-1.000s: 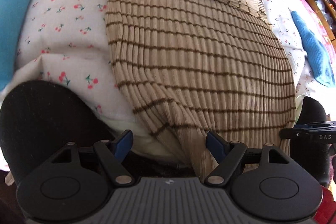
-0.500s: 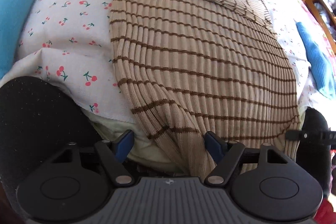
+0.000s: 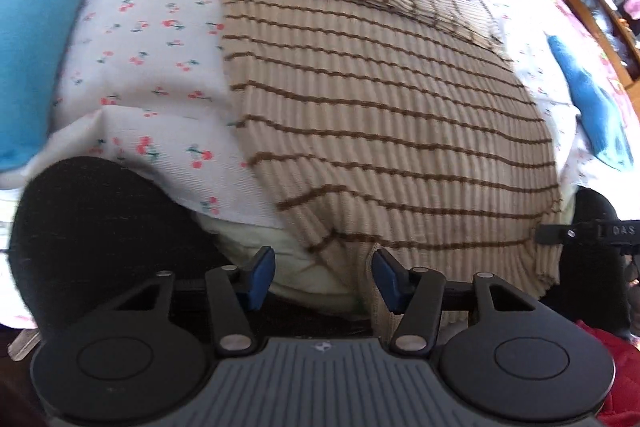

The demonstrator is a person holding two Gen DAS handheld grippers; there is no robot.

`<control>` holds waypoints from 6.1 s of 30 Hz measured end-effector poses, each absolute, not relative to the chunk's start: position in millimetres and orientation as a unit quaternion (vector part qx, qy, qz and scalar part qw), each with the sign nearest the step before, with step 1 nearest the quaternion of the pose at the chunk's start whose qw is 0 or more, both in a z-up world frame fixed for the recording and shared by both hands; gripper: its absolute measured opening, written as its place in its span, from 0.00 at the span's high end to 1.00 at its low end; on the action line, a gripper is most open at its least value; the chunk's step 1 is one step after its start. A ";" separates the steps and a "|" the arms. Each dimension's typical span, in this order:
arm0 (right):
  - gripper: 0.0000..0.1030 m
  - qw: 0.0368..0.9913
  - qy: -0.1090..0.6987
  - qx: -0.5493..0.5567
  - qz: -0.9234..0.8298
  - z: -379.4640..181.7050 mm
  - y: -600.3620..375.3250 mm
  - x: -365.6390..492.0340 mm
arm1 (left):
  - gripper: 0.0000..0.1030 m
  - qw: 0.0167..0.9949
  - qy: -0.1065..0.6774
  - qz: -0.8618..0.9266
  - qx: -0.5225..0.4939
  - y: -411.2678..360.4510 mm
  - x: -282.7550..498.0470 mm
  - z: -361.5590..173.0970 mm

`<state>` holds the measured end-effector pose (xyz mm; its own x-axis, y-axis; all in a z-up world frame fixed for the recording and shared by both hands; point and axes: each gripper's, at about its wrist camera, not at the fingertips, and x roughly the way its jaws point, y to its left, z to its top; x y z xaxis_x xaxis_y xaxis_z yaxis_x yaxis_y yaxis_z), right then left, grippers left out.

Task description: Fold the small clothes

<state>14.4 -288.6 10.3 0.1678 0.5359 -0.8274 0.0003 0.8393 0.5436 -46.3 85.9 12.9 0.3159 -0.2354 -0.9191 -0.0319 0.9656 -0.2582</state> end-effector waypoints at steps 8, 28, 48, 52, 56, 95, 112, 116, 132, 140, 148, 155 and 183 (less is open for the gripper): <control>0.89 0.731 0.617 0.224 0.188 6.1 -288.7 16.3 | 0.49 0.810 0.570 -0.013 -0.140 88.8 -49.9 17.0; 0.90 0.732 0.581 0.289 0.207 5.8 -298.8 13.4 | 0.89 0.781 0.566 -0.038 -0.261 100.8 -49.7 1.0; 0.86 0.812 0.432 0.374 0.118 32.8 -297.8 115.7 | 0.88 0.821 0.414 -0.022 -0.392 132.9 46.9 1.4; 0.83 0.838 0.429 0.312 0.129 38.3 -295.5 114.9 | 0.82 0.831 0.418 -0.021 -0.366 139.0 44.0 1.8; 0.82 0.868 0.427 0.221 0.126 42.1 -288.1 115.5 | 0.73 0.849 0.416 -0.011 -0.326 143.7 49.8 3.5; 0.58 0.864 0.476 0.056 0.153 5.8 -261.4 161.1 | 0.48 0.869 0.486 -0.083 -0.053 94.6 127.3 -12.1; 0.73 0.854 0.487 0.063 0.173 4.0 -256.9 162.4 | 0.56 0.855 0.496 -0.140 0.065 66.3 128.0 -8.0; 0.74 0.853 0.487 0.055 0.178 4.2 -255.6 162.7 | 0.56 0.850 0.501 -0.137 0.085 61.9 130.0 -6.8; 0.75 0.852 0.489 0.071 0.172 5.2 -259.6 159.2 | 0.84 0.843 0.501 -0.131 0.147 47.5 122.0 -2.4; 0.88 0.857 0.477 0.094 0.171 11.6 -266.3 155.0 | 0.87 0.860 0.496 -0.113 0.037 73.5 123.5 11.1; 0.90 0.884 0.395 0.181 0.173 64.1 -287.0 131.4 | 0.88 0.887 0.430 -0.108 -0.128 112.9 105.5 55.2; 0.94 0.909 0.302 0.217 0.188 121.7 -295.9 122.2 | 0.89 0.914 0.343 -0.114 -0.185 138.5 102.4 98.3; 0.94 0.923 0.367 0.112 0.040 -0.5 -261.9 274.3 | 0.88 0.907 0.394 0.012 -0.145 162.7 222.7 -28.1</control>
